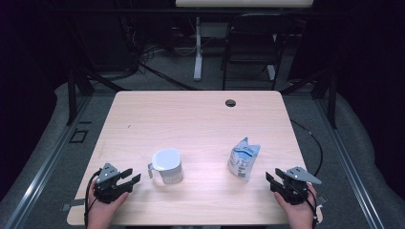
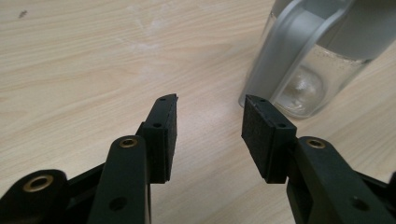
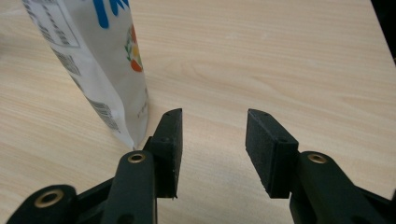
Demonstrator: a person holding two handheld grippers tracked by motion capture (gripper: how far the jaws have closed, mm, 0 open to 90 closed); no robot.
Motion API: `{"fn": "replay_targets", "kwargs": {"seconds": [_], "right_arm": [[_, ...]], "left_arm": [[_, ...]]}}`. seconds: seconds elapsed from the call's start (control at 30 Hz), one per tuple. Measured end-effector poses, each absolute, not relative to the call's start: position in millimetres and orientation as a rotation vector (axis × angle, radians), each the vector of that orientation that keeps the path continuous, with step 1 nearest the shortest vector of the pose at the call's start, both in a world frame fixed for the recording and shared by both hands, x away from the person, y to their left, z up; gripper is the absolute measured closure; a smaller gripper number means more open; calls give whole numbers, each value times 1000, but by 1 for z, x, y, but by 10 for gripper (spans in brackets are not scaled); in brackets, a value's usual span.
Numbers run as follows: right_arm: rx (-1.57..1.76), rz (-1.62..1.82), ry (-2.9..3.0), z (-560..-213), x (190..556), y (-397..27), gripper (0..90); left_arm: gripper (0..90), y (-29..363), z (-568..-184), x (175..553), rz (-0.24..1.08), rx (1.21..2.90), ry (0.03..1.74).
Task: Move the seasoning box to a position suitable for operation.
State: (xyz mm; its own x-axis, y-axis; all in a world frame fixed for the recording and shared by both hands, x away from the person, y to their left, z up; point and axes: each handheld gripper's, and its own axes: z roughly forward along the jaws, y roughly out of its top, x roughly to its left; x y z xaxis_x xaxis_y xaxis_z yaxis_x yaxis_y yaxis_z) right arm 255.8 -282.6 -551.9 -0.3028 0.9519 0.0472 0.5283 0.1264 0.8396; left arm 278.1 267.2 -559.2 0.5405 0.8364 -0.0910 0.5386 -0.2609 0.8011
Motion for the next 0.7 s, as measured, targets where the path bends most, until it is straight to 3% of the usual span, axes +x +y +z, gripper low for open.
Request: {"fn": "replay_targets", "kwargs": {"seconds": [0.7], "right_arm": [[1313, 1114, 1921, -548, 254, -270, 554]], "left_arm": [[504, 251, -552, 264, 472, 1911, 1057]]}}
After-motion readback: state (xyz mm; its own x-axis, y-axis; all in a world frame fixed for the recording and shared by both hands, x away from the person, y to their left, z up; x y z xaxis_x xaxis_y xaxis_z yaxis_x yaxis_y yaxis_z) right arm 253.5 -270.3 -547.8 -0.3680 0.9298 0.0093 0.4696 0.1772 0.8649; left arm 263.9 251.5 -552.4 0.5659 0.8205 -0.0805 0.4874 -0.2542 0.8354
